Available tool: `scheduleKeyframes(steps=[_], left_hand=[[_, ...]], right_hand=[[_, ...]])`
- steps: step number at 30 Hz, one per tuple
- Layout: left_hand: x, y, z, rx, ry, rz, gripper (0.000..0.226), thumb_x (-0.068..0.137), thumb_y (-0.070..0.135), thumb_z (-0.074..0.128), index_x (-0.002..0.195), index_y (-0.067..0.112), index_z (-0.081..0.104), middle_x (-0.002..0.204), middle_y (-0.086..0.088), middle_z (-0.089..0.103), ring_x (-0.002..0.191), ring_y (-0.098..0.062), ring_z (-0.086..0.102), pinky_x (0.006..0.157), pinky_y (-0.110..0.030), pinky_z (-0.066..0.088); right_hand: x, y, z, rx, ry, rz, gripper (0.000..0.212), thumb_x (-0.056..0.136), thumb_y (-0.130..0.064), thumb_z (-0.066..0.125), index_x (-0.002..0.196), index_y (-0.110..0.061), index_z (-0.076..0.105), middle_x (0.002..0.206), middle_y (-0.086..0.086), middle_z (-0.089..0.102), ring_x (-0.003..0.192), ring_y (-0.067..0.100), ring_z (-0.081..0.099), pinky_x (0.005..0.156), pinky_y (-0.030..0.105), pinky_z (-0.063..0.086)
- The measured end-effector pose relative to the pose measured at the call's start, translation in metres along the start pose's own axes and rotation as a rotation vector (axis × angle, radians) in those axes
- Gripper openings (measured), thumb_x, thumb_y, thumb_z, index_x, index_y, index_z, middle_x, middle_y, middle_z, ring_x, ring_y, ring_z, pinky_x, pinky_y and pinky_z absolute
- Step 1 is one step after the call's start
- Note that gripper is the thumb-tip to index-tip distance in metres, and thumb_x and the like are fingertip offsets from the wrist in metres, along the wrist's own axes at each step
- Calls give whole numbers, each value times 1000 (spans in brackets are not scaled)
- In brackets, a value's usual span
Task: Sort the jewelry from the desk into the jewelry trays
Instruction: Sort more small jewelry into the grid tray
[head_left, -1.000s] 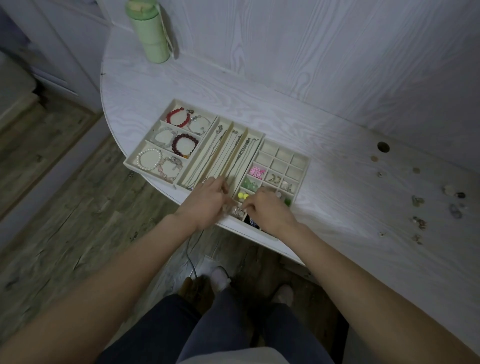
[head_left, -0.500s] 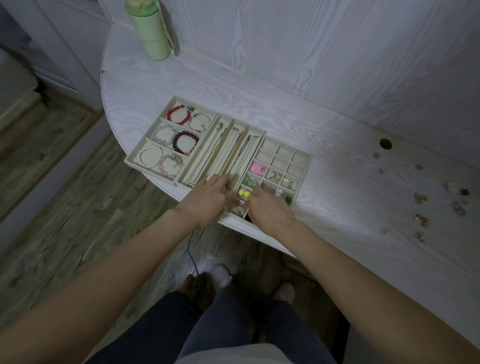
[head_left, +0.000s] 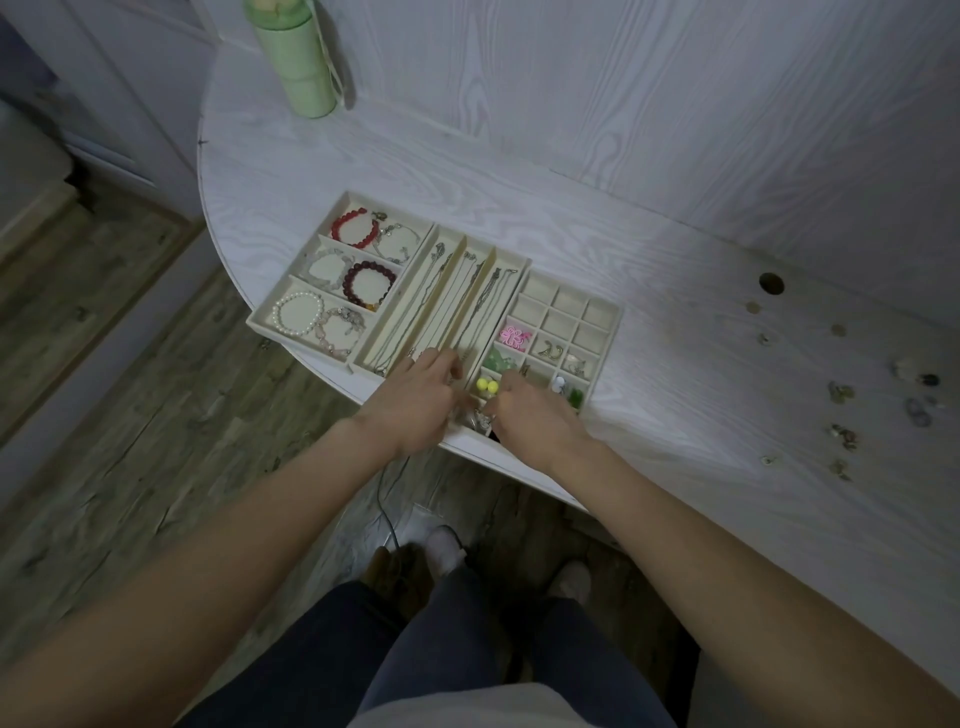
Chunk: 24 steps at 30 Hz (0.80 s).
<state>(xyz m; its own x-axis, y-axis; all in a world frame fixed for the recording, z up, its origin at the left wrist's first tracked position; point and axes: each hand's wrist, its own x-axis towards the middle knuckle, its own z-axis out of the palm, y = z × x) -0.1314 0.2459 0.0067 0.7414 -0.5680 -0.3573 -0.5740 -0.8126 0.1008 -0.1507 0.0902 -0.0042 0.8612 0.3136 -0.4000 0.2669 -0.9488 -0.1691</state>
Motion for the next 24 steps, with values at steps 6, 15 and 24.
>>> scheduleKeyframes(steps=[6, 15, 24], left_hand=[[-1, 1, -4, -4, -39, -5, 47, 89, 15, 52, 134, 28, 51, 133, -3, 31, 125, -20, 28, 98, -32, 30], [1, 2, -12, -37, -98, -23, 52, 86, 7, 49, 134, 25, 50, 134, -2, 39, 127, -21, 32, 103, -35, 30], [22, 31, -34, -23, -18, -111, 45, 86, 19, 55, 130, 26, 50, 131, -3, 47, 123, -23, 42, 102, -41, 31]], right_hand=[[0, 1, -2, 17, -17, -17, 31, 94, -11, 48, 120, -9, 64, 113, 10, 48, 91, 27, 57, 70, 37, 48], [-2, 7, -7, 91, -41, -26, 31, 97, -18, 46, 123, -19, 63, 117, 8, 47, 101, 28, 55, 78, 40, 49], [-30, 47, -25, 350, 49, 51, 34, 97, -13, 45, 127, -17, 60, 118, 10, 52, 107, 25, 53, 89, 38, 47]])
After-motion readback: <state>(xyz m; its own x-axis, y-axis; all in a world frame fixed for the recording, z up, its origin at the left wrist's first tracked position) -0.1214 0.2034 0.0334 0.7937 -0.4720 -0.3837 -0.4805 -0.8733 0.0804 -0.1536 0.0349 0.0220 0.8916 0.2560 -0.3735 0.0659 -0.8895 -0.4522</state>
